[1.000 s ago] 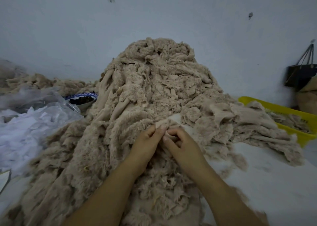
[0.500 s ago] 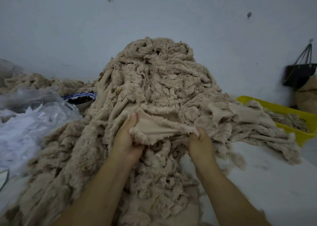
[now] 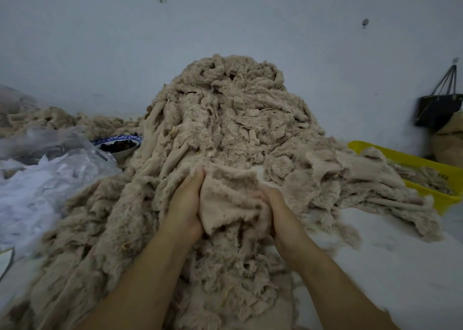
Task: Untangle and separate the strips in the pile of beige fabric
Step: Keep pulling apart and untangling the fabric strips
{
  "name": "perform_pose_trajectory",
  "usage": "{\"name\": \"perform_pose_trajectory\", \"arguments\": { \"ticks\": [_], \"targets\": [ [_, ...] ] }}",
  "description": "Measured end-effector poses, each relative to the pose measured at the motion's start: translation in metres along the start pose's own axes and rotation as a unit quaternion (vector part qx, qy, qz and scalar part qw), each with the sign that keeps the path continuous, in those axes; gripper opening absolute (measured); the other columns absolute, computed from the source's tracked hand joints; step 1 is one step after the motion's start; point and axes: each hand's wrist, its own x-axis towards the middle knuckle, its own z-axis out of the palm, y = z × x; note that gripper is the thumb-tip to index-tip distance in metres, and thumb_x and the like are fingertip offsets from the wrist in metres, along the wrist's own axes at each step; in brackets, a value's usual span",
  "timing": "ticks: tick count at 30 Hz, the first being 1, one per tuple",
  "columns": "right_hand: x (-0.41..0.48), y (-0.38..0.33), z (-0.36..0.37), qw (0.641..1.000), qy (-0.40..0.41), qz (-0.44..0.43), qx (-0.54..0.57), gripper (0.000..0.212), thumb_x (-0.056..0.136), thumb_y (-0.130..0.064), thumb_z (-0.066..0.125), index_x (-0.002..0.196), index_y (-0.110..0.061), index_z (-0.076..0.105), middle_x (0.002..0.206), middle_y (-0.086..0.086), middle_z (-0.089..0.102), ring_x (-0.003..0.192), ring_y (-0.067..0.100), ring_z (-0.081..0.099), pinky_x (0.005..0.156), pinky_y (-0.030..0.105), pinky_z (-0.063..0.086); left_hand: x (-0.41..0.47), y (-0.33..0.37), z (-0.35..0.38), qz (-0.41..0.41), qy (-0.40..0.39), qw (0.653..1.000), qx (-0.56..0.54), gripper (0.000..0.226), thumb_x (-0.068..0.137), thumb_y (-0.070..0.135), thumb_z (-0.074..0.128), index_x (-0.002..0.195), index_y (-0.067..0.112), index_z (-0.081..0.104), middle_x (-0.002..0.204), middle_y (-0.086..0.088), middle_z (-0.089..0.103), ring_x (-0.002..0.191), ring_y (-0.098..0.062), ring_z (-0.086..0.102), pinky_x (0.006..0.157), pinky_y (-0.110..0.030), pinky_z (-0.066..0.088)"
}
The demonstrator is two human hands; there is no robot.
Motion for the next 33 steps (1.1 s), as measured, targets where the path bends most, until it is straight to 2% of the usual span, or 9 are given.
{"name": "perform_pose_trajectory", "arguments": {
  "ticks": [4,8,13,16,20,24,28,30,33],
  "targets": [
    [0.004,0.007,0.003,1.000,-0.017,-0.003,-0.006,0.086,0.062,-0.096,0.044,0.110,-0.031,0.074,0.107,-0.003,0.076,0.101,0.013,0.071,0.087,0.031,0.056,-0.013,-0.011,0.014,0.026,-0.068,0.987,0.146,0.027,0.086,0.034,0.069,0.102,0.014,0.078,0.107,-0.018,0.073,0.097,-0.028,0.072,0.075,-0.034,0.059],
    [0.011,0.012,0.001,0.997,0.031,-0.024,0.071,0.051,0.088,-0.065,0.057,0.121,-0.028,0.070,0.119,-0.001,0.072,0.114,0.016,0.067,0.103,0.042,0.049,-0.021,-0.022,0.024,0.001,-0.104,0.965,0.240,0.031,0.080,0.037,0.073,0.104,0.017,0.076,0.110,-0.013,0.074,0.102,-0.026,0.071,0.081,-0.032,0.059],
    [0.022,0.006,-0.020,0.945,0.177,-0.011,0.276,0.027,0.105,-0.032,0.045,0.113,-0.015,0.065,0.071,0.003,0.073,0.058,0.013,0.068,0.050,0.023,0.053,-0.018,-0.016,0.020,0.057,-0.051,0.976,0.205,0.033,0.076,0.045,0.072,0.097,0.020,0.078,0.103,-0.014,0.075,0.094,-0.027,0.073,0.077,-0.036,0.060],
    [0.020,0.007,-0.036,0.933,0.212,0.002,0.290,0.036,0.106,-0.034,0.043,0.125,-0.009,0.059,0.062,0.000,0.063,0.050,0.009,0.056,0.048,0.020,0.047,-0.012,-0.005,0.012,0.073,0.007,0.991,0.112,0.043,0.076,0.048,0.070,0.107,0.018,0.076,0.111,-0.015,0.073,0.103,-0.032,0.070,0.089,-0.047,0.057],
    [0.010,-0.001,-0.012,0.991,0.051,-0.047,0.111,0.074,0.080,-0.078,0.040,0.105,-0.017,0.073,0.089,0.000,0.077,0.077,0.012,0.073,0.064,0.022,0.055,-0.010,-0.006,0.013,0.094,0.043,0.989,0.102,0.055,0.079,0.056,0.063,0.113,0.014,0.072,0.110,-0.014,0.074,0.102,-0.028,0.071,0.085,-0.041,0.058],
    [0.000,0.010,0.015,0.968,-0.055,-0.129,-0.210,0.028,0.080,-0.072,0.056,0.088,-0.046,0.065,0.092,-0.021,0.066,0.082,-0.011,0.060,0.066,0.006,0.044,-0.010,-0.007,0.013,0.136,0.060,0.977,0.152,0.047,0.079,0.060,0.059,0.095,0.020,0.078,0.094,-0.011,0.077,0.085,-0.023,0.074,0.068,-0.033,0.060],
    [0.005,0.016,0.005,0.974,0.017,-0.113,-0.194,0.032,0.098,-0.038,0.056,0.070,-0.026,0.047,0.061,-0.016,0.049,0.056,0.003,0.042,0.050,0.013,0.033,-0.004,-0.001,0.007,0.150,0.174,0.952,0.202,0.038,0.092,0.056,0.055,0.094,0.024,0.075,0.086,0.000,0.077,0.083,-0.020,0.073,0.065,-0.029,0.058],
    [0.006,0.008,0.000,0.994,0.029,-0.076,-0.072,0.044,0.094,-0.051,0.058,0.085,-0.008,0.058,0.076,0.001,0.063,0.070,0.024,0.055,0.066,0.027,0.043,-0.004,0.001,0.007,0.124,0.191,0.952,0.204,0.036,0.092,0.057,0.056,0.096,0.025,0.073,0.086,0.003,0.077,0.081,-0.018,0.073,0.066,-0.029,0.058],
    [0.001,0.000,0.003,0.997,0.046,-0.044,0.036,0.066,0.093,-0.053,0.059,0.114,0.009,0.052,0.120,0.039,0.055,0.108,0.059,0.052,0.098,0.056,0.048,-0.007,0.000,0.008,0.083,0.055,0.961,0.259,0.045,0.084,0.068,0.058,0.096,0.028,0.076,0.093,0.007,0.077,0.084,-0.010,0.074,0.070,-0.027,0.057]
  ]
}}
